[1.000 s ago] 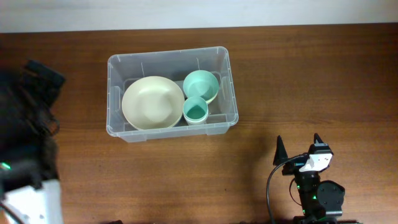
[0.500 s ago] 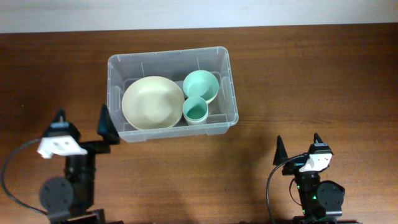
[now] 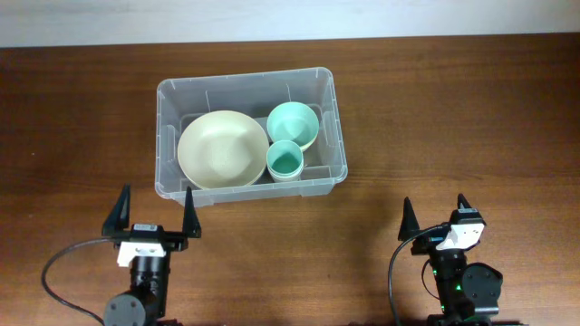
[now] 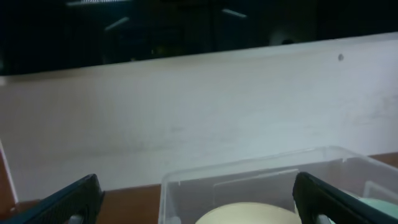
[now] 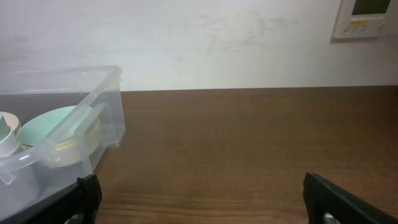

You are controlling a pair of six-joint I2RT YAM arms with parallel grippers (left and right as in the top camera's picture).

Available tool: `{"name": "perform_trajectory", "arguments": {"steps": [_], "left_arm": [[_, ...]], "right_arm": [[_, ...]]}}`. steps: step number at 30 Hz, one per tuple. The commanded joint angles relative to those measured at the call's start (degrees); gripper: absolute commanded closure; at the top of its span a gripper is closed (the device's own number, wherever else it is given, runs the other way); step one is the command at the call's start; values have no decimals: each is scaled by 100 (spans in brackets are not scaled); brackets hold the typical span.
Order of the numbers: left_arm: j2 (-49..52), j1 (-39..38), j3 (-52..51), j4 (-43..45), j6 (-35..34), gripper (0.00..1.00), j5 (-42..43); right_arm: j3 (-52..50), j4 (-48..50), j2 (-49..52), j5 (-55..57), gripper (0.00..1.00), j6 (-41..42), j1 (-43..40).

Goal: Pack container

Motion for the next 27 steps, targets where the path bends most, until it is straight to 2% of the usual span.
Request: {"name": "perform_trajectory", "arguments": {"steps": [1, 6, 12, 16, 27], "left_arm": [[-490, -22, -120, -402, 118, 0, -162], [-1086, -22, -120, -1495, 116, 0, -365], [-1067, -22, -120, -2135, 118, 0, -494], [-1067, -22, -120, -3005, 118, 0, -542], [-1064, -22, -118, -2997, 116, 0, -540]], "right_arm": [[-26, -24, -59, -94, 1, -44, -37], [-26, -24, -59, -96, 1, -44, -37], [-26, -24, -59, -94, 1, -44, -37], [-26, -24, -59, -94, 1, -44, -37], [-26, -24, -59, -96, 1, -46, -37]]}}
